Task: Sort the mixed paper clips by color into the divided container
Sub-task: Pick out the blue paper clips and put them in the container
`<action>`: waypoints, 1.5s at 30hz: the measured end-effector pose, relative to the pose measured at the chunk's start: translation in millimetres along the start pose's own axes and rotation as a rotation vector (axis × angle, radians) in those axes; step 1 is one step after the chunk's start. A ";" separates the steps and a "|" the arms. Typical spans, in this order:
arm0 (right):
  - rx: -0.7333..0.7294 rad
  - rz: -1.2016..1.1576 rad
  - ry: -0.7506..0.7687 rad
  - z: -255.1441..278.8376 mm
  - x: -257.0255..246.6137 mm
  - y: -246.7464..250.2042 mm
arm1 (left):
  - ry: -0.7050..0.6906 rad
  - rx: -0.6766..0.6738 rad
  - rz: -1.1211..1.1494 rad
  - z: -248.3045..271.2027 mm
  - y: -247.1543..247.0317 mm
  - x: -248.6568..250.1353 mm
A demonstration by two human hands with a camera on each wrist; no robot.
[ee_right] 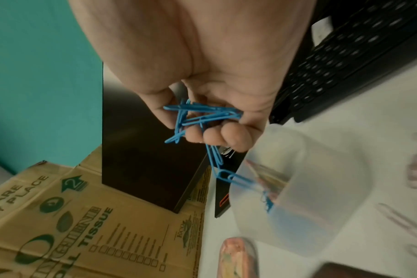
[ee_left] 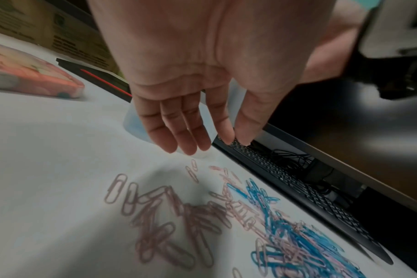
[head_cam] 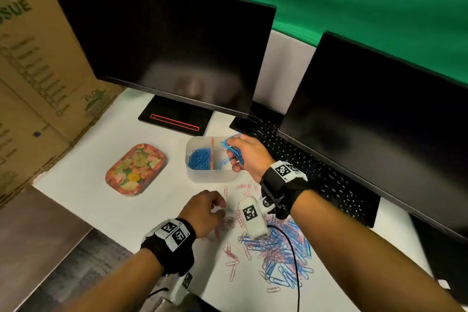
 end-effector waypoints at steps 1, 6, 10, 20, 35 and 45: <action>-0.003 0.028 0.012 -9.9 -5.8 -8.4 | -0.005 -0.009 -0.005 1.0 -0.5 -0.6; 0.037 0.281 -0.009 -56.5 -8.8 -46.1 | 0.008 0.003 -0.009 9.8 4.8 -11.2; 0.082 0.340 -0.095 -70.8 0.8 -64.2 | 0.037 0.009 -0.003 14.6 11.2 -26.3; 0.045 0.588 -0.095 -79.3 4.0 -48.1 | 0.045 0.012 0.040 7.6 12.4 -35.1; 0.254 0.907 -0.116 54.4 83.6 129.3 | -0.194 -0.143 -0.160 -11.5 -36.4 23.3; -0.052 1.114 0.019 144.3 162.7 141.0 | -0.219 -0.210 -0.511 -16.4 -72.5 21.3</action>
Point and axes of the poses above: each hand's wrist, its own z-axis away from the middle knuckle, its own y-axis out of the back of the hand, x = y × z, the point moved 1 cm from there along -z, towards the middle knuckle, and after that the axes turned 11 degrees about -z, right-handed, at the moved point
